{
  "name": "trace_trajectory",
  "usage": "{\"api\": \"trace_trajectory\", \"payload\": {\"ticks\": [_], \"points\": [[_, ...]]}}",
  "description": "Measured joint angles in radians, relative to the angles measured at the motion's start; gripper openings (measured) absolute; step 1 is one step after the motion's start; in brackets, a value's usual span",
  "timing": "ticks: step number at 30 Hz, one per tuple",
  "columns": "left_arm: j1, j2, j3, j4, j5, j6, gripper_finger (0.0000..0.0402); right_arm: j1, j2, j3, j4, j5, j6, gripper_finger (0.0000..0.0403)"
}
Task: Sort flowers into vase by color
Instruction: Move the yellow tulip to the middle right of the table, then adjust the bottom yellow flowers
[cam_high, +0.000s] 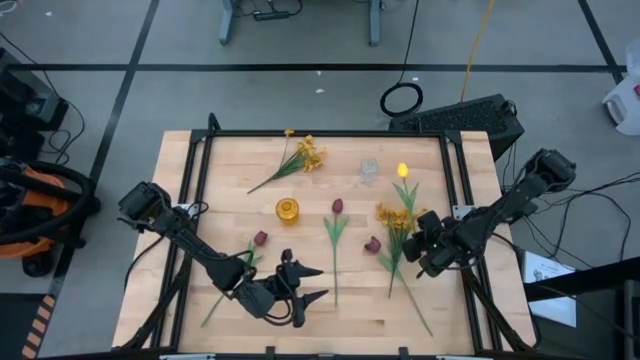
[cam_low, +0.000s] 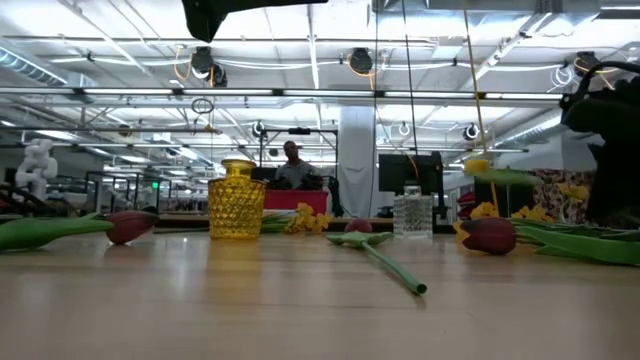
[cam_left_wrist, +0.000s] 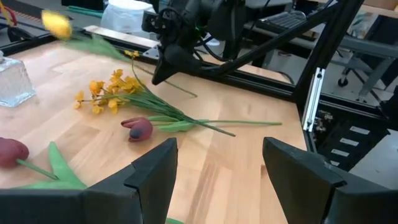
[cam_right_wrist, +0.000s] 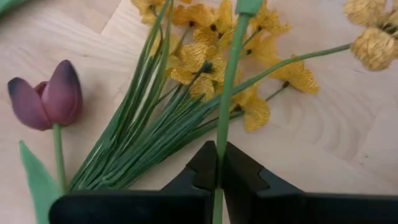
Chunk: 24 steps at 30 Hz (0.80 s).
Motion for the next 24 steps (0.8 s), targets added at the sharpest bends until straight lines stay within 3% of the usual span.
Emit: {"api": "trace_trajectory", "payload": {"ticks": [6,13,19,24], "points": [[0.000,0.000,0.000,0.000,0.000,-0.030,0.0241,-0.004,0.000,-0.001,-0.002,-0.023,0.006,0.0045],[-0.004,0.028,0.000,0.005,0.000,-0.075,0.0241,-0.003,0.000,0.013,0.011,-0.071,0.039,0.0106],[-0.005,0.056,-0.001,0.004,0.006,-0.103,0.0242,0.011,0.003,0.039,0.121,-0.027,0.039,0.0149],[-0.003,0.058,-0.001,0.011,0.008,-0.105,0.0241,0.010,0.047,0.040,0.138,-0.020,0.061,0.0157]]}}
